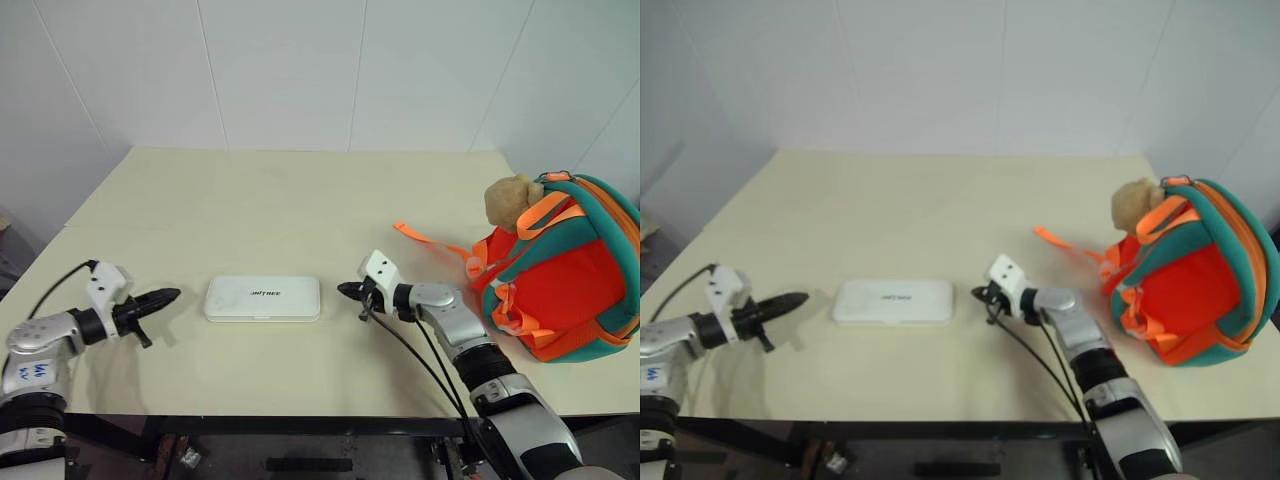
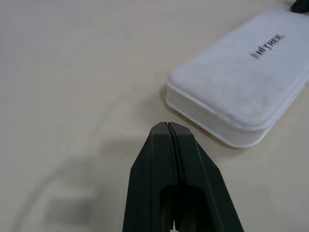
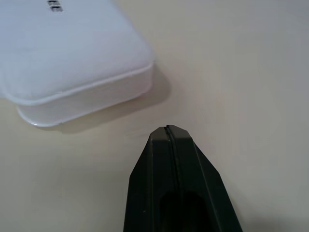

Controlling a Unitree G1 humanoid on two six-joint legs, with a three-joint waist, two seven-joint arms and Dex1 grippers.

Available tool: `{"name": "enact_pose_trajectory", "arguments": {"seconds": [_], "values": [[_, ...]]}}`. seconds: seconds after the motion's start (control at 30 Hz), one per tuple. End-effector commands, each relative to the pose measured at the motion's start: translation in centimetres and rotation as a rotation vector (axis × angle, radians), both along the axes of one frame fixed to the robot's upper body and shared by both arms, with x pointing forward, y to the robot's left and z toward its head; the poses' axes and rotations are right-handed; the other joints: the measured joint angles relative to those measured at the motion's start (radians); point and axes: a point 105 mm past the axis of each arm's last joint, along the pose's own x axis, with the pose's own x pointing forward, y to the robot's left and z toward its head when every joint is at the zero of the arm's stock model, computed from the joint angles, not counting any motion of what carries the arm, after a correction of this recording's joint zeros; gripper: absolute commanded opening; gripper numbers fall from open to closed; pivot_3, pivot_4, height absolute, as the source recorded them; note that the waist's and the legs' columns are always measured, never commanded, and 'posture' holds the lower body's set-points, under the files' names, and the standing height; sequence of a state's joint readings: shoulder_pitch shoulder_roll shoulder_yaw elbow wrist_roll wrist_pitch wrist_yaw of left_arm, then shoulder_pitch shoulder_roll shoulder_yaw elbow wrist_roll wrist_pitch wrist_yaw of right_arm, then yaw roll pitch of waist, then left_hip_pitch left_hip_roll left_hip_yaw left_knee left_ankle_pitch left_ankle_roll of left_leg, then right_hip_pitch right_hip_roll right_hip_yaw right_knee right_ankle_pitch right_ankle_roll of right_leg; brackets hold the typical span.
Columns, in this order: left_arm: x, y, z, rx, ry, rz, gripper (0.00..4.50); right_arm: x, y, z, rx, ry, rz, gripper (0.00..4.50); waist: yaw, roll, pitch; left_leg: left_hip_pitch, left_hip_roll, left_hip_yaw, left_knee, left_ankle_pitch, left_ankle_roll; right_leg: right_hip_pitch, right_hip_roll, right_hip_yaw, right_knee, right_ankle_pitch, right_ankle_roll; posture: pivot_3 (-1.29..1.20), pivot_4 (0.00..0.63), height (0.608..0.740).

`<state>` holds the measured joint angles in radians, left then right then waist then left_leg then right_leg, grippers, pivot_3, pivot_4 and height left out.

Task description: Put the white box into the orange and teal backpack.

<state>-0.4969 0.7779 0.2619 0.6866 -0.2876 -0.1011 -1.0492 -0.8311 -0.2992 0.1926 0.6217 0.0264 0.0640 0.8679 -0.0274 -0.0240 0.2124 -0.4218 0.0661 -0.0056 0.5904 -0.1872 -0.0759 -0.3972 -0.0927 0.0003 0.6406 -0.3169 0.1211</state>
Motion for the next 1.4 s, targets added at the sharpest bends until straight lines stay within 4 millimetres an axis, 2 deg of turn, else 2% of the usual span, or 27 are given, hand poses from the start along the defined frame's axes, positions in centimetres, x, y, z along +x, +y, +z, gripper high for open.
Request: {"name": "enact_pose_trajectory", "arguments": {"seconds": [0.03,0.33,0.53,0.83,1.03,1.17,1.4], "values": [[0.6,-0.6,0.6,0.005,-0.026,0.006,0.02,0.1,0.8,1.4,0.01,-0.046,0.025,0.0,0.0,0.0,0.0,0.0,0.0,0.0,0.0,0.0,0.0,0.0,0.0,0.0,0.0,0.0,0.0,0.0,0.15,0.74],[1.0,-2.0,0.5,-0.034,-0.036,-0.014,0.02,-0.8,1.5,0.8,0.0,-0.007,0.059,0.0,-0.002,0.0,0.0,0.001,0.0,0.001,0.001,0.0,0.0,-0.001,0.0,0.002,0.003,0.0,0.0,0.0,0.15,0.74],[1.4,-3.7,-0.2,-0.068,-0.027,-0.051,0.02,-1.5,2.2,0.3,0.005,0.024,0.079,0.0,0.0,0.0,0.0,0.001,0.0,0.001,0.001,0.0,0.0,-0.001,0.0,0.002,0.003,0.0,0.0,0.0,0.15,0.74],[1.7,-5.3,-0.2,-0.088,-0.025,-0.1,0.02,-2.0,2.2,0.1,0.009,0.047,0.078,0.0,0.002,-0.001,-0.001,0.001,0.0,0.001,0.001,0.0,0.0,-0.001,0.0,0.002,0.003,0.0,0.0,0.0,0.15,0.74],[2.0,-7.0,-0.3,-0.105,-0.021,-0.151,0.02,-2.3,1.3,0.3,-0.002,0.049,0.071,0.0,0.002,-0.001,-0.001,0.001,0.0,0.001,0.002,0.0,0.0,-0.001,0.0,0.002,0.003,0.0,0.0,0.0,0.15,0.74],[2.1,-9.1,-0.8,-0.121,-0.007,-0.214,0.02,-2.7,-0.3,0.3,-0.025,0.052,0.051,0.0,0.006,-0.001,-0.001,0.001,0.0,0.001,0.002,0.0,0.0,-0.001,0.0,0.002,0.003,0.0,0.001,0.0,0.15,0.74],[1.9,-11.0,-1.5,-0.134,0.018,-0.273,0.02,-3.1,-3.0,0.2,-0.063,0.062,0.005,0.0,0.005,-0.002,-0.001,0.001,0.0,0.001,0.003,0.0,0.0,-0.001,0.0,0.003,0.003,0.0,0.001,0.0,0.15,0.74]]}}
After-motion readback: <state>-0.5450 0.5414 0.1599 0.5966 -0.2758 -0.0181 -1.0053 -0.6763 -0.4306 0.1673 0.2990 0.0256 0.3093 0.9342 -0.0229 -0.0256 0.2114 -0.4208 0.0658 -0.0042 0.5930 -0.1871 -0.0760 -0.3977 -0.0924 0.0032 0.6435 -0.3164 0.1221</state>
